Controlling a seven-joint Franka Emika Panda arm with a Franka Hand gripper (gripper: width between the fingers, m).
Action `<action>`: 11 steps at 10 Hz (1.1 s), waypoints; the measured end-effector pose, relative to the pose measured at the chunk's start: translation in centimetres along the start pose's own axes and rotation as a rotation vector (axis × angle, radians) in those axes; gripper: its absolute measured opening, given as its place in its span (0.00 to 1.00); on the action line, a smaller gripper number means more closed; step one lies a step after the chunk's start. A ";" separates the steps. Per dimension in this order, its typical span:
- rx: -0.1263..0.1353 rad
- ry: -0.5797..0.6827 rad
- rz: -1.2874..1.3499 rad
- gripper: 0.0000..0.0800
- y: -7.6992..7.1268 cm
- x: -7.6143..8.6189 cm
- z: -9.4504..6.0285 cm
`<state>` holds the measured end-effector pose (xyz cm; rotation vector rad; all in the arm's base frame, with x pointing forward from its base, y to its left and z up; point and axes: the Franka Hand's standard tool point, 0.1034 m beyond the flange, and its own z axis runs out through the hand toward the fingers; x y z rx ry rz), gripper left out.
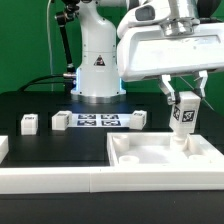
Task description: Assemble square table
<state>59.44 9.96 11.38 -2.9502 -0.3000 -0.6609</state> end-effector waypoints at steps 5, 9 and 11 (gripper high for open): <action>-0.004 0.048 -0.001 0.36 0.2 2.2 -0.1; -0.053 0.186 -0.001 0.36 1.3 2.3 0.3; -0.042 0.179 -0.004 0.36 0.7 2.9 0.7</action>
Offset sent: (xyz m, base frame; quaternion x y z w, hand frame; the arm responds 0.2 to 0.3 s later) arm 0.0273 0.0077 0.0168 0.0113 -0.0092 -0.0071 0.9999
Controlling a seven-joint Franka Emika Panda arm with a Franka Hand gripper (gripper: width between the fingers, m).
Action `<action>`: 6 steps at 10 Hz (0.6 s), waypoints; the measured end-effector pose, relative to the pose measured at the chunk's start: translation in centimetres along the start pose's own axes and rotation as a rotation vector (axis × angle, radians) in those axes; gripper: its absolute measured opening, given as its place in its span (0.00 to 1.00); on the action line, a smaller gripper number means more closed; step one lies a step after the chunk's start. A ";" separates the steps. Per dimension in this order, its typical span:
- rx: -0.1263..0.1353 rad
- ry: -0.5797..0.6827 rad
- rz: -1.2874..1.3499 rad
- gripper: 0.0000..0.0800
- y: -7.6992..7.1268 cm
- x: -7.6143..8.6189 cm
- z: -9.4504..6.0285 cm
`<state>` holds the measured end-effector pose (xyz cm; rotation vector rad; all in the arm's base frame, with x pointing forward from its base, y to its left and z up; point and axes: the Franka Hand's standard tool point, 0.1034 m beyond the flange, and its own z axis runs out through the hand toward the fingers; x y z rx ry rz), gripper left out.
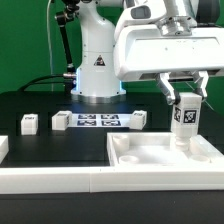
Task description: Assemble square table
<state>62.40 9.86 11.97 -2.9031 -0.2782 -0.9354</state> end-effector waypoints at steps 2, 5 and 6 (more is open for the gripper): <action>0.009 0.001 -0.008 0.36 -0.9 0.2 0.4; 0.019 -0.009 -0.017 0.36 -1.7 -0.3 1.0; 0.020 -0.011 -0.018 0.36 -1.9 -0.5 1.1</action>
Offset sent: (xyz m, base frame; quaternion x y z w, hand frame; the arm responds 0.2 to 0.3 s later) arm 0.0044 0.0086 -0.0045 -0.0232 0.0086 -0.0026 0.9997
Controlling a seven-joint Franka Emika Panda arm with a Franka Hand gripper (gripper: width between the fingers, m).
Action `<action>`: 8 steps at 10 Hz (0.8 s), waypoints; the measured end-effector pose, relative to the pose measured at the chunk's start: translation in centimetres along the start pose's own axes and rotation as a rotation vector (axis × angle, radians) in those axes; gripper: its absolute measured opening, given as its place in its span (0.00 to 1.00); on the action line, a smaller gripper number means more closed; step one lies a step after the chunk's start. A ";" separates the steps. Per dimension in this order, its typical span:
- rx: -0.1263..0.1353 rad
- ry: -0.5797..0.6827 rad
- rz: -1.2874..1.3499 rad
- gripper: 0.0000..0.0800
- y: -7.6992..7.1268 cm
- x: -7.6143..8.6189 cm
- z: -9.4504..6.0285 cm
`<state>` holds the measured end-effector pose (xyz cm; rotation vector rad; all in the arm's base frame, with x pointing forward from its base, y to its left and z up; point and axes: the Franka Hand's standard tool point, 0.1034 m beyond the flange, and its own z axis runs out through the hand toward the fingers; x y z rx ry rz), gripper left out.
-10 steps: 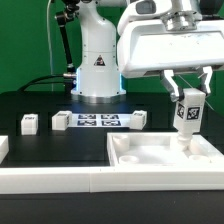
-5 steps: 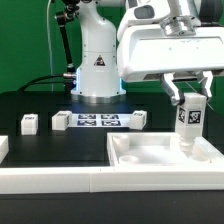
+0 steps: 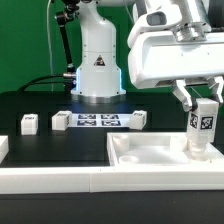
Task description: Assemble square table
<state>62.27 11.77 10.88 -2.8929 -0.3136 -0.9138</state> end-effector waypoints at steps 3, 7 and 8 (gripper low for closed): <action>0.004 -0.004 -0.004 0.36 -0.4 -0.3 0.3; 0.000 0.002 -0.003 0.36 -0.2 -0.7 0.7; 0.000 0.000 -0.003 0.36 -0.3 -0.8 0.8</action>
Offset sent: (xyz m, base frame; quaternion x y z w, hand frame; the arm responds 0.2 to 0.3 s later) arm 0.0037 0.0023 -0.0076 -0.0024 0.0062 -0.0002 1.0000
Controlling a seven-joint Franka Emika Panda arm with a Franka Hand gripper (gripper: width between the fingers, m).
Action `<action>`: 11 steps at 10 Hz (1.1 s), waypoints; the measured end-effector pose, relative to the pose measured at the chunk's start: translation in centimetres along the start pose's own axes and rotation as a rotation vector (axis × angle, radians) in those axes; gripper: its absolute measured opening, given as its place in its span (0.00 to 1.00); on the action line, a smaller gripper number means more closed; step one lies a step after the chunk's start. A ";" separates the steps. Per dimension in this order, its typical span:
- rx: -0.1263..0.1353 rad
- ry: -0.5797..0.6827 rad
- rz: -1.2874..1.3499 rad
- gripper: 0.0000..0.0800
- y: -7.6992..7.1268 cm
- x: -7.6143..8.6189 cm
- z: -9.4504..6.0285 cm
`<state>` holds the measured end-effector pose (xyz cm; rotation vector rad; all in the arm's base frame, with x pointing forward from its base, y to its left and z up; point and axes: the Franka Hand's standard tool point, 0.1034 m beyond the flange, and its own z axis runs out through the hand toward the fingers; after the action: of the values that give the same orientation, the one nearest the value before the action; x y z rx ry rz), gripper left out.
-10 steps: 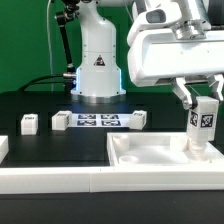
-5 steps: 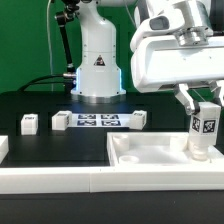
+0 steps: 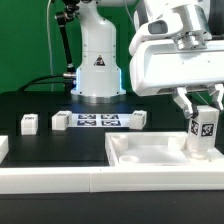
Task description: Assemble square table
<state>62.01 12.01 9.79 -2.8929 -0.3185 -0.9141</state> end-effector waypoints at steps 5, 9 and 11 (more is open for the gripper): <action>-0.003 0.007 0.001 0.36 -0.1 -0.6 0.5; -0.006 0.017 0.001 0.36 -0.1 -0.6 0.5; -0.002 0.002 0.001 0.45 -0.1 -0.8 0.7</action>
Offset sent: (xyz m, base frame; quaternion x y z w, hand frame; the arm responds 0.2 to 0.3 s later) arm -0.0051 0.0033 -0.0096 -0.0052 0.0092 -0.0039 0.9999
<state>61.72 12.08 8.77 -2.8933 -0.3158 -0.9170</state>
